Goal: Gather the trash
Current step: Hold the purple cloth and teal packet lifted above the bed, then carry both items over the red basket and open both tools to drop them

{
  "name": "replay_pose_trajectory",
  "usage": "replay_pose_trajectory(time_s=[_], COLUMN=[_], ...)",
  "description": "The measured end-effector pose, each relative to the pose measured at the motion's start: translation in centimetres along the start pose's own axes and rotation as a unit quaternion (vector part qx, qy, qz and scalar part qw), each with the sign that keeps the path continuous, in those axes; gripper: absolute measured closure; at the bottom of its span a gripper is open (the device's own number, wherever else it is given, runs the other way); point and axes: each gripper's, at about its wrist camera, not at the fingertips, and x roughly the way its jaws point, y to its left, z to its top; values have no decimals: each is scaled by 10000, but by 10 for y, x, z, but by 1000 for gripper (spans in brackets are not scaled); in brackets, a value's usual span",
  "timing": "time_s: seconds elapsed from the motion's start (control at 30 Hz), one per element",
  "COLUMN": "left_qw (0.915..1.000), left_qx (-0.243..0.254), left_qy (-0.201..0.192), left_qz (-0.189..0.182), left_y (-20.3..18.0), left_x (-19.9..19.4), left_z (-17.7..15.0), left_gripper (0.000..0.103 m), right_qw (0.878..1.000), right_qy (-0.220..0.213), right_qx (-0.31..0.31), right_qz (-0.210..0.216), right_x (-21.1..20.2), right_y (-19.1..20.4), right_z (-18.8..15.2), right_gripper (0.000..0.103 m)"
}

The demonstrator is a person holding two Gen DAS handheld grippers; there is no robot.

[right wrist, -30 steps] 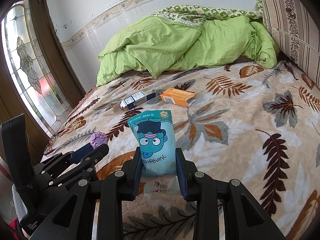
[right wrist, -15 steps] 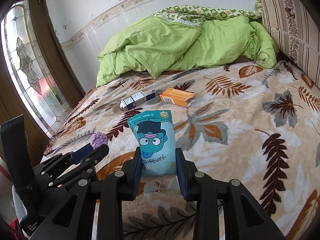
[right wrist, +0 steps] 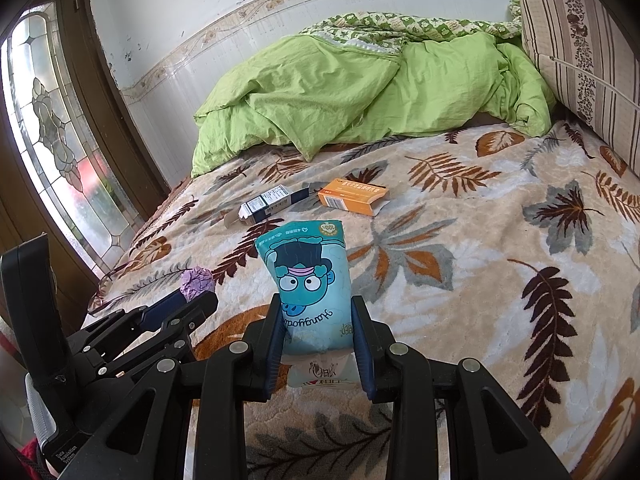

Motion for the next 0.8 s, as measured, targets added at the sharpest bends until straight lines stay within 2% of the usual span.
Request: replay_pose_trajectory(time_s=[0.4,0.8], left_qw=[10000,9985], left_qx=[51,371], left_qy=[-27,96], left_qz=[-28,-394], left_y=[2,-37], left_x=[-1,-35], left_z=[-1,-16], left_gripper=[79,79], right_qw=[9999,9994], right_qy=[-68,26], right_qx=[132,320], right_qz=[-7,-85], right_x=[-12,-54], right_y=[-6,-20], right_z=[-6,-25], right_gripper=[70,70])
